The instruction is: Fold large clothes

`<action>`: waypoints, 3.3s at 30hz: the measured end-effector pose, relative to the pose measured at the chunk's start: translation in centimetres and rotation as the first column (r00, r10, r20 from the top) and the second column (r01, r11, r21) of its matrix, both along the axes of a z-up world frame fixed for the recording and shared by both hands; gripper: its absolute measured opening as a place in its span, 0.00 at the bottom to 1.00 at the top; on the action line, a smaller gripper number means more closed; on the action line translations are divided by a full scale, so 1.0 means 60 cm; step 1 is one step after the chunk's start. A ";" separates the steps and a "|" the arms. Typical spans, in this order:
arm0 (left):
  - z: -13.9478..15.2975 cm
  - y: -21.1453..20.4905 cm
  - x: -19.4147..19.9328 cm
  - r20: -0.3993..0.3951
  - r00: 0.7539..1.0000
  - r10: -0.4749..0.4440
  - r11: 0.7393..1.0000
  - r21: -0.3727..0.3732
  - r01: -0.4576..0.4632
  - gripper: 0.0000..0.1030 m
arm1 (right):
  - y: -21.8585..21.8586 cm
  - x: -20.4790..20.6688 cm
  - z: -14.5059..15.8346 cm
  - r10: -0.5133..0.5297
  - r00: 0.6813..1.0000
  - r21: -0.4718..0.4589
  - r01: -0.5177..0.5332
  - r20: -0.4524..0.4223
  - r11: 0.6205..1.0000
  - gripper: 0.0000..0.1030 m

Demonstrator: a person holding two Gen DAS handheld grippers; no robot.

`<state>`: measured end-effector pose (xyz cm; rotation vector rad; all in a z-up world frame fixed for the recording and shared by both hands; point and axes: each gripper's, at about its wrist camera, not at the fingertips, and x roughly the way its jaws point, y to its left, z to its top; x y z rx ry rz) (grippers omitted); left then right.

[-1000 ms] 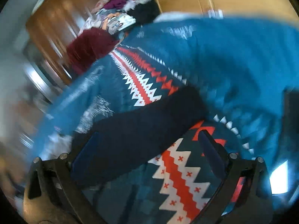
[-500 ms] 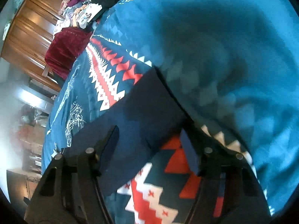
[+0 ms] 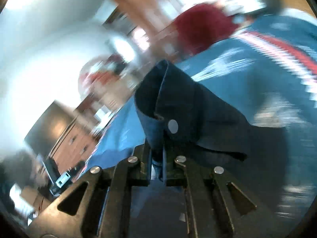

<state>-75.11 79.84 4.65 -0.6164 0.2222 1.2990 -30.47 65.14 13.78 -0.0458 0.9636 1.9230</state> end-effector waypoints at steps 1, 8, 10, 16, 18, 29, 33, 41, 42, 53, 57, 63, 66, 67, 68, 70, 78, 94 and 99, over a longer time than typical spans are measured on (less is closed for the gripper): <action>0.018 -0.009 -0.017 -0.021 1.000 0.020 0.999 0.031 -0.020 1.00 | 0.028 -0.057 -0.010 0.046 0.999 -0.016 -0.046 -0.003 0.999 0.07; 0.054 -0.023 -0.102 -0.093 0.994 0.059 0.997 0.055 -0.054 1.00 | 0.128 -0.310 -0.144 0.231 0.969 -0.193 -0.210 0.090 0.958 0.17; 0.041 -0.016 -0.105 -0.104 0.993 0.051 0.998 0.029 -0.049 1.00 | 0.116 -0.320 -0.164 0.243 0.964 -0.231 -0.214 0.104 0.949 0.20; -0.036 0.004 -0.082 -0.106 0.994 -0.023 0.998 -0.067 0.016 1.00 | 0.009 -0.189 -0.140 0.125 0.982 -0.118 -0.108 0.143 0.987 0.56; -0.071 0.017 -0.062 -0.120 0.991 -0.065 0.991 -0.124 0.050 1.00 | -0.028 -0.121 -0.157 0.049 0.985 -0.151 -0.024 0.163 0.988 0.56; -0.187 -0.005 -0.256 0.004 0.989 0.150 0.941 -0.307 -0.142 1.00 | -0.088 -0.143 -0.217 0.122 0.961 -0.248 -0.058 0.248 0.967 0.56; -0.173 -0.029 -0.470 0.118 0.925 0.362 0.903 -0.292 -0.316 1.00 | -0.095 -0.196 -0.222 0.165 0.957 -0.262 -0.100 0.237 0.960 0.57; -0.224 0.064 -0.699 0.239 0.846 0.477 0.849 -0.376 -0.372 0.97 | -0.064 -0.278 -0.237 0.222 0.946 -0.292 -0.149 0.236 0.945 0.57; -0.236 0.082 -0.710 0.234 0.845 0.480 0.842 -0.392 -0.370 0.96 | -0.058 -0.289 -0.237 0.228 0.944 -0.292 -0.154 0.238 0.944 0.57; -0.275 0.204 -0.726 0.135 0.885 0.445 0.847 -0.383 -0.368 0.36 | -0.054 -0.336 -0.262 0.272 0.931 -0.325 -0.186 0.244 0.927 0.56; -0.241 0.213 -0.677 0.224 0.916 0.333 0.916 -0.308 -0.257 0.12 | -0.057 -0.316 -0.256 0.222 0.951 -0.319 -0.147 0.215 0.936 0.29; -0.037 0.153 -0.313 0.352 0.887 -0.299 0.952 0.048 0.302 0.13 | -0.062 -0.228 -0.222 0.068 0.987 -0.279 -0.024 0.147 0.960 0.27; -0.007 0.114 -0.128 0.435 0.715 -0.547 0.826 0.142 0.546 0.41 | -0.077 -0.176 -0.214 0.000 0.995 -0.278 0.027 0.099 0.960 0.29; -0.013 0.104 -0.073 0.462 0.646 -0.607 0.770 0.143 0.622 0.63 | -0.083 -0.158 -0.215 -0.018 0.996 -0.283 0.040 0.083 0.958 0.32; -0.021 0.096 -0.036 0.463 0.620 -0.634 0.740 0.131 0.659 0.68 | -0.091 -0.138 -0.218 -0.040 0.997 -0.289 0.058 0.068 0.955 0.37; -0.048 0.083 0.001 0.469 0.607 -0.641 0.718 0.089 0.690 0.67 | -0.099 -0.109 -0.226 -0.065 0.997 -0.305 0.078 0.052 0.949 0.41; -0.191 0.059 -0.159 0.491 0.818 -0.299 0.897 -0.147 0.416 0.70 | -0.045 -0.063 -0.239 -0.033 0.989 -0.322 0.077 0.142 0.944 0.42; -0.208 -0.027 0.031 0.166 0.821 -0.546 0.781 -0.254 0.571 0.72 | -0.119 -0.030 -0.280 -0.064 0.987 -0.347 0.114 0.150 0.931 0.52; -0.206 -0.023 0.171 -0.080 0.727 -0.682 0.715 -0.287 0.638 0.75 | -0.114 -0.028 -0.276 -0.073 0.988 -0.324 0.114 0.138 0.939 0.56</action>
